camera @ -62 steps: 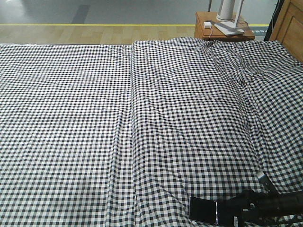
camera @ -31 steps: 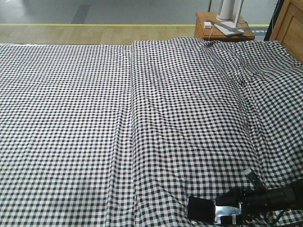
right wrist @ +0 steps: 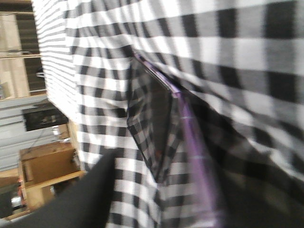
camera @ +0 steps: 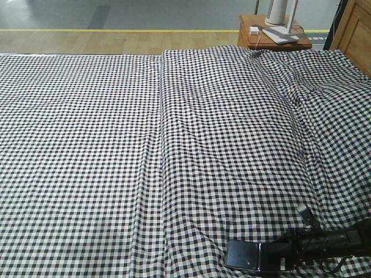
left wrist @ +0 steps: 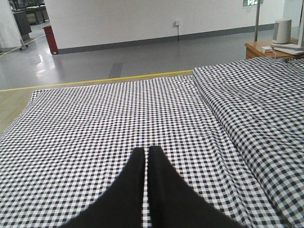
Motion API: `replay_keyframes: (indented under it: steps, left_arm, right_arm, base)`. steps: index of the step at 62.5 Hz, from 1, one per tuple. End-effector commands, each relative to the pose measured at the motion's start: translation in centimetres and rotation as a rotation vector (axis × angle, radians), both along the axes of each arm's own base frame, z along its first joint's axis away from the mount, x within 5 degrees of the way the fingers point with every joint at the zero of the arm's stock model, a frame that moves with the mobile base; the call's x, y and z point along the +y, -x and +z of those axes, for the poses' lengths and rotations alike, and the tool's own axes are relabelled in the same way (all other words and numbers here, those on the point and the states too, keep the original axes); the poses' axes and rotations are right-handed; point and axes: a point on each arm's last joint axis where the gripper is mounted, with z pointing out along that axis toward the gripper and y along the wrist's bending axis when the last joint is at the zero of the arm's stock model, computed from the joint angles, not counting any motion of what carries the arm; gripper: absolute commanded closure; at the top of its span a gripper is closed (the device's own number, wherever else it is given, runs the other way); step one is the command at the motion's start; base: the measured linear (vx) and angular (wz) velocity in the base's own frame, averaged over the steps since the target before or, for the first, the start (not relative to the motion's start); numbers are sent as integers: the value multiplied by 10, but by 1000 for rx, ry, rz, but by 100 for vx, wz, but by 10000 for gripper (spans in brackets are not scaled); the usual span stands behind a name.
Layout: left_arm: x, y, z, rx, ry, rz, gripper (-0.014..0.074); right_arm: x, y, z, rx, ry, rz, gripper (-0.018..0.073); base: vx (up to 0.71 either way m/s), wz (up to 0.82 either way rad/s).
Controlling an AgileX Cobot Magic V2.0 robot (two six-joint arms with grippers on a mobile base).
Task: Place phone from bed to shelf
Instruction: 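Close the right gripper on the black phone's edge, then lift the phone with the right gripper up off the bed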
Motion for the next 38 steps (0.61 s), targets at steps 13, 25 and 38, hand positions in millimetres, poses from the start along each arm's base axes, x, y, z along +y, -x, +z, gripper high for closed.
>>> replay_keyframes:
  steps: [13,25,38]
  left_arm:
    - [0,1,15,-108,11,-2,595]
    - [0,1,15,-108,11,-2,595]
    - [0,1,15,-108,11,-2,595]
  right_arm:
    - [3,-10,32,-75,-169,29,571]
    - [2,-7,38,-17,-158,74,569]
    - [-3,-17,81,-123,-111,110,569]
  base:
    - [0,0]
    - [0,0]
    - [0,0]
